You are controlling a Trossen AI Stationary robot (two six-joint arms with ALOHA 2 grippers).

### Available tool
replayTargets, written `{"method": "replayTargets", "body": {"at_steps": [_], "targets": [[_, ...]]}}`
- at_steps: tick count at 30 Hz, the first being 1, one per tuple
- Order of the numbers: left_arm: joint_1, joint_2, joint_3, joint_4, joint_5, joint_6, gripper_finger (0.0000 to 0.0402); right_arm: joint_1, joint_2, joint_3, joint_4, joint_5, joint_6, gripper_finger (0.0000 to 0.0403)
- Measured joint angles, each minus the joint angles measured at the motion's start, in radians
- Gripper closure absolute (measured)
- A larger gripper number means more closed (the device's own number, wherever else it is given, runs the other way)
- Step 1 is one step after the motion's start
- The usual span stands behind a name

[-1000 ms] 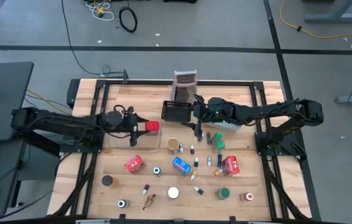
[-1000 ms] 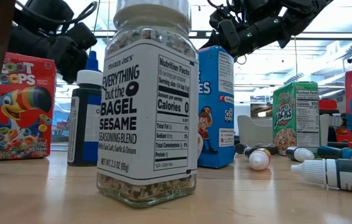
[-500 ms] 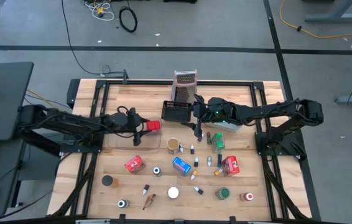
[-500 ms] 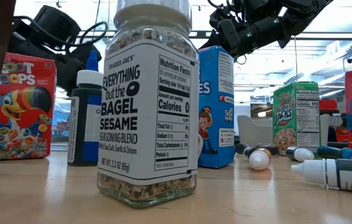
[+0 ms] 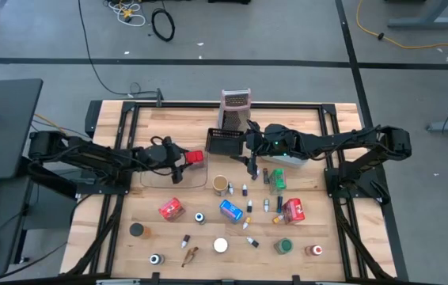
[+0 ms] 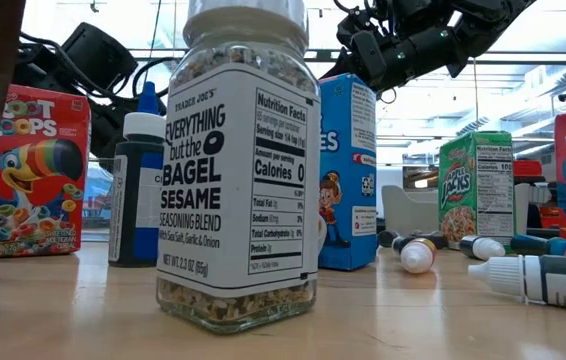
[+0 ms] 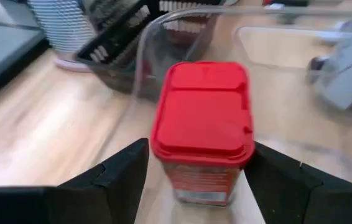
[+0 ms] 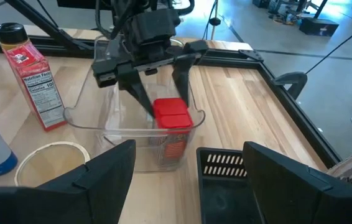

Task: Pick & Place Kitchen Items
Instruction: Put the red seasoning can into the transparent bin, then put the gold seasoning bottle into the transparent bin

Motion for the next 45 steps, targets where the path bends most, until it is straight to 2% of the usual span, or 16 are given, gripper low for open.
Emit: {"method": "replayTargets", "body": {"at_steps": [7, 16, 19, 23, 29, 33, 37, 45], "targets": [[-0.021, -0.079, 0.029, -0.039, -0.019, 0.058, 0.0112, 0.000, 0.000, 0.000, 0.000, 0.000, 0.000, 0.0096], [-0.091, -0.271, 0.167, -0.354, -0.019, 0.076, 0.0111, 0.000, 0.000, 0.000, 0.000, 0.000, 0.000, 0.0096], [-0.132, -0.320, 0.216, -0.407, 0.018, 0.076, 0.0111, 0.000, 0.000, 0.000, -0.001, 0.000, 0.000, 0.0096], [-0.186, -0.342, 0.246, -0.403, 0.127, 0.069, 0.0111, 0.000, 0.000, 0.000, 0.000, 0.000, 0.000, 0.0096], [-0.260, -0.293, 0.249, -0.392, 0.233, -0.011, 0.0111, 0.000, 0.000, 0.000, 0.000, -0.001, 0.000, 0.0096], [-0.313, -0.212, 0.249, -0.330, 0.234, -0.029, 0.0111, 0.000, 0.000, 0.000, 0.000, -0.001, 0.000, 0.0096], [-0.345, -0.122, 0.249, -0.184, 0.231, 0.023, 0.0111, 0.000, 0.000, 0.000, 0.001, -0.001, 0.000, 0.0096], [-0.305, 0.005, 0.250, 0.002, 0.191, 0.094, 0.0111, 0.000, 0.000, 0.000, 0.000, -0.001, 0.000, 0.0096]]}}
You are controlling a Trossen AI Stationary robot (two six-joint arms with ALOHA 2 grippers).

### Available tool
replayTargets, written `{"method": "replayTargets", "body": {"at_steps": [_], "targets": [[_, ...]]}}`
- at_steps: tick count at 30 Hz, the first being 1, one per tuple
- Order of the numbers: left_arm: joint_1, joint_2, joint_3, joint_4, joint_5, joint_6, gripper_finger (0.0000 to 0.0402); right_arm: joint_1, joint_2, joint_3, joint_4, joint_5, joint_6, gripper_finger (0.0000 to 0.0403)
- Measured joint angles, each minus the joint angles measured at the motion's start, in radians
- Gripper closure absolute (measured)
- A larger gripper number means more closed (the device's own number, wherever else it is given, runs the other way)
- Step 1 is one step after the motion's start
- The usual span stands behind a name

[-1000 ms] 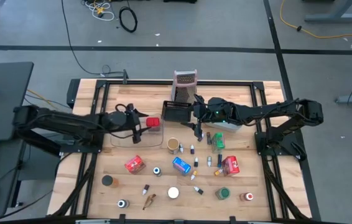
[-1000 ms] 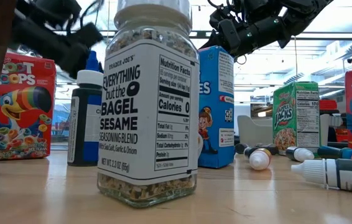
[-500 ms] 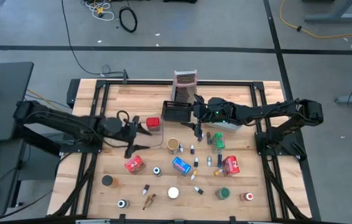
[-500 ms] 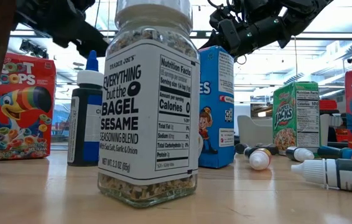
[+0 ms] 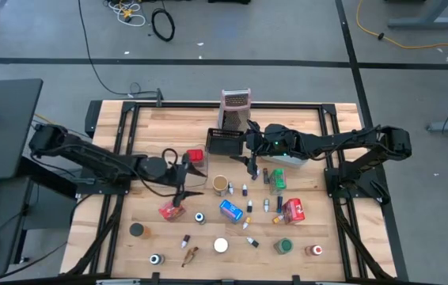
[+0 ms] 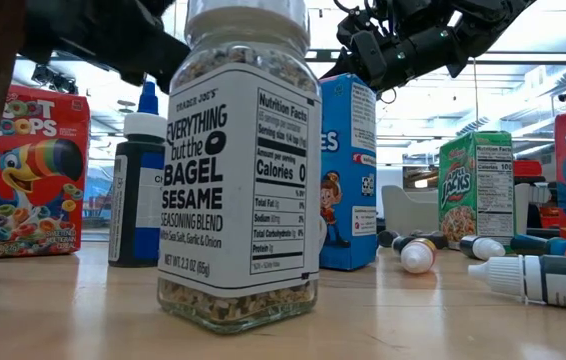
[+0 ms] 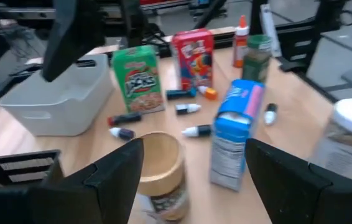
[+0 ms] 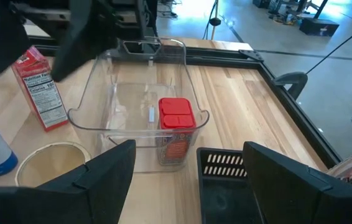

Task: Pick & Place Kitchen Items
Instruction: Put the gold seasoning bottle into the transparent bin

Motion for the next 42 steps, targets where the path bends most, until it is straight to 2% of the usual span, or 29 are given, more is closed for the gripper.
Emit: {"method": "replayTargets", "body": {"at_steps": [7, 14, 16, 21, 23, 28, 42], "targets": [[0.074, 0.108, 0.001, 0.135, 0.026, 0.026, 0.0111, 0.000, 0.000, 0.000, 0.002, 0.001, 0.000, 0.0096], [0.129, 0.237, 0.109, 0.116, 0.201, 0.030, 0.0111, 0.000, 0.000, 0.000, 0.005, 0.001, 0.000, 0.0096], [0.137, 0.281, 0.165, 0.060, 0.228, 0.055, 0.0111, 0.000, 0.000, 0.000, 0.006, 0.002, 0.000, 0.0096], [0.157, 0.376, 0.317, -0.212, 0.204, 0.080, 0.0111, 0.000, 0.000, 0.000, 0.001, 0.002, 0.000, 0.0096], [0.162, 0.410, 0.366, -0.257, 0.193, 0.081, 0.0111, 0.000, 0.000, 0.000, -0.002, 0.002, 0.000, 0.0096], [0.163, 0.447, 0.401, -0.277, 0.188, 0.112, 0.0111, 0.000, 0.000, 0.000, -0.004, 0.002, 0.000, 0.0096], [0.156, 0.413, 0.395, -0.310, 0.151, 0.143, 0.0101, 0.000, 0.000, 0.000, -0.011, 0.002, -0.001, 0.0096]]}}
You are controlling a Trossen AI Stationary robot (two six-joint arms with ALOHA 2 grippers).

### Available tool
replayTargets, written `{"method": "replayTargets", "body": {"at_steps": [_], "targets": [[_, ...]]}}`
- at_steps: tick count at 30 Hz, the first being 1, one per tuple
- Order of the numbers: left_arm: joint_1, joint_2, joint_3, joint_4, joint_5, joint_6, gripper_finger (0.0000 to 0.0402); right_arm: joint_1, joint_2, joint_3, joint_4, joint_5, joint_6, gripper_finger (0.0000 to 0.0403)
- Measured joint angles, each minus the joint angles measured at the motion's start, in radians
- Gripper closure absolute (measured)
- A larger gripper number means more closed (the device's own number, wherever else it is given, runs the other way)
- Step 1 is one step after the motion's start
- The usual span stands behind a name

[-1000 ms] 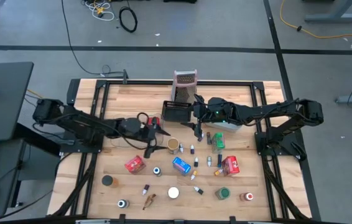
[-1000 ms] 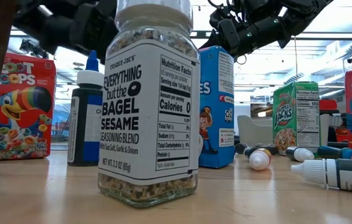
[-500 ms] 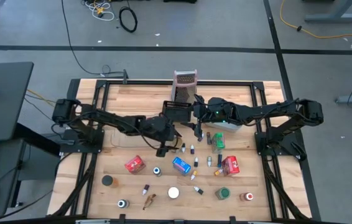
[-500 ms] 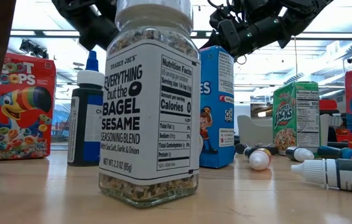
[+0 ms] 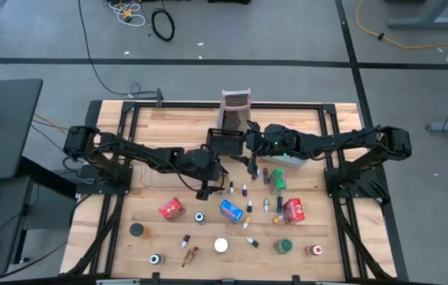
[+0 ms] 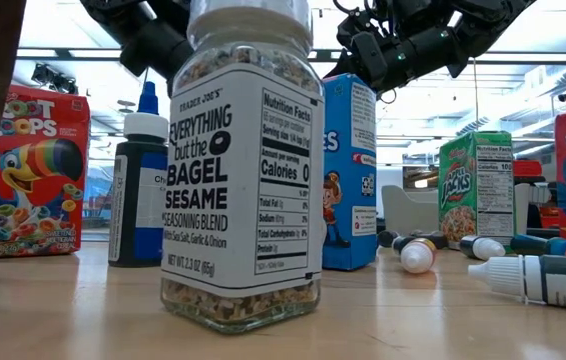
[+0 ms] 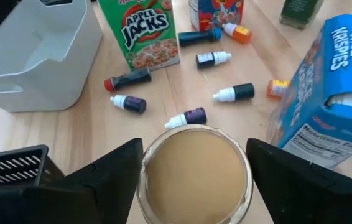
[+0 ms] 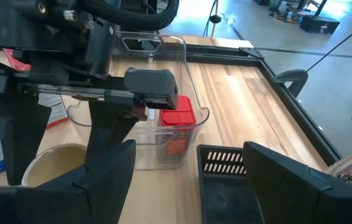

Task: Pick & Place Kitchen Items
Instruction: Put the gold seasoning bottle into the transparent bin

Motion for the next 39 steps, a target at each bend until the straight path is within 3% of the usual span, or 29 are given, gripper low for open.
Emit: {"method": "replayTargets", "body": {"at_steps": [14, 21, 25, 31, 36, 39], "targets": [[-0.001, 0.000, 0.000, -0.054, -0.063, -0.016, 0.0087, 0.000, 0.000, 0.000, -0.004, 0.000, -0.006, 0.0096], [-0.001, 0.000, 0.000, -0.058, 0.055, -0.063, 0.0105, 0.000, 0.000, 0.000, -0.004, 0.000, -0.003, 0.0096], [-0.001, -0.001, 0.000, -0.055, 0.054, -0.111, 0.0115, 0.000, 0.000, 0.000, -0.004, 0.000, -0.002, 0.0096], [0.000, -0.031, -0.002, -0.080, -0.052, -0.107, 0.0109, 0.000, 0.000, 0.000, -0.004, 0.000, -0.002, 0.0096], [0.000, -0.166, 0.000, -0.168, -0.173, -0.119, 0.0115, 0.000, 0.000, 0.000, -0.004, 0.000, -0.002, 0.0096], [0.000, -0.281, -0.001, -0.230, -0.180, -0.171, 0.0115, 0.000, 0.000, 0.000, -0.004, 0.000, -0.002, 0.0096]]}}
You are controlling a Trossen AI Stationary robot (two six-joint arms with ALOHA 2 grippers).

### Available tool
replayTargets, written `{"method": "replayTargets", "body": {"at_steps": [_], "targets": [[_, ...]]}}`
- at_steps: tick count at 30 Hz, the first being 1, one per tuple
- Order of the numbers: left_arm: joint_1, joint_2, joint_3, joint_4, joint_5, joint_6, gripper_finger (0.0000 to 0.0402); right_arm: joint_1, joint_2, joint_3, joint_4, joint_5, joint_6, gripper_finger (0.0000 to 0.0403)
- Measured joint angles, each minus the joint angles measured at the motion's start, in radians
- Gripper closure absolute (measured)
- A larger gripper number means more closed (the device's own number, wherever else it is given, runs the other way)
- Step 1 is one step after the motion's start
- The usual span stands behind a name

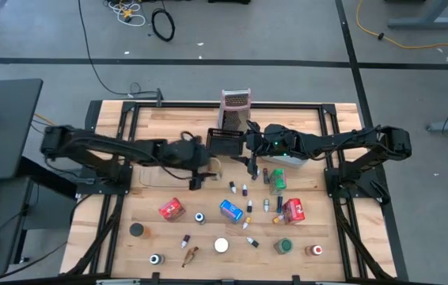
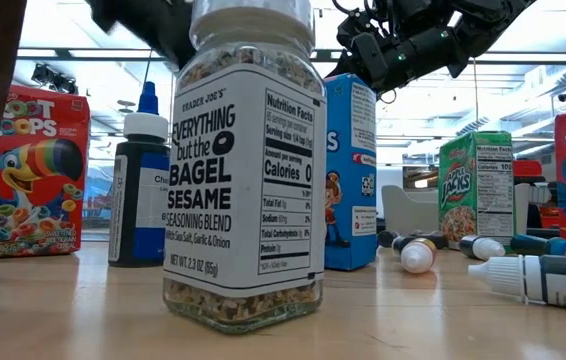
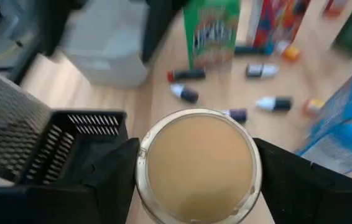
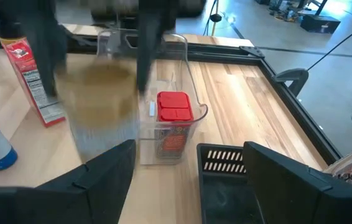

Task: Pick & Place Kitchen Items
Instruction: Put the gold seasoning bottle into the transparent bin

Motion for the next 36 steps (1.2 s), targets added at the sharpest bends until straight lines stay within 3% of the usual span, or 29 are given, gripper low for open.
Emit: {"method": "replayTargets", "body": {"at_steps": [4, 10, 18, 23, 31, 36], "targets": [[-0.005, -0.180, 0.001, -0.082, -0.014, -0.032, 0.0108, 0.000, 0.000, 0.000, 0.000, 0.000, 0.000, 0.0096], [-0.004, -0.413, 0.001, -0.306, -0.156, -0.106, 0.0113, 0.000, 0.000, 0.000, 0.000, 0.000, 0.000, 0.0096], [-0.004, -0.510, -0.023, -0.683, -0.386, -0.358, 0.0110, 0.000, 0.000, 0.000, 0.001, 0.000, 0.000, 0.0096], [-0.005, -0.515, -0.139, -0.674, -0.409, -0.430, 0.0111, 0.000, 0.000, 0.000, 0.001, 0.000, 0.000, 0.0096], [-0.005, -0.514, -0.399, -0.445, -0.409, -0.535, 0.0109, 0.000, 0.000, 0.000, 0.001, 0.000, 0.000, 0.0096], [-0.004, -0.516, -0.437, -0.440, -0.473, -0.561, 0.0107, 0.000, 0.000, 0.000, 0.001, 0.000, 0.000, 0.0096]]}}
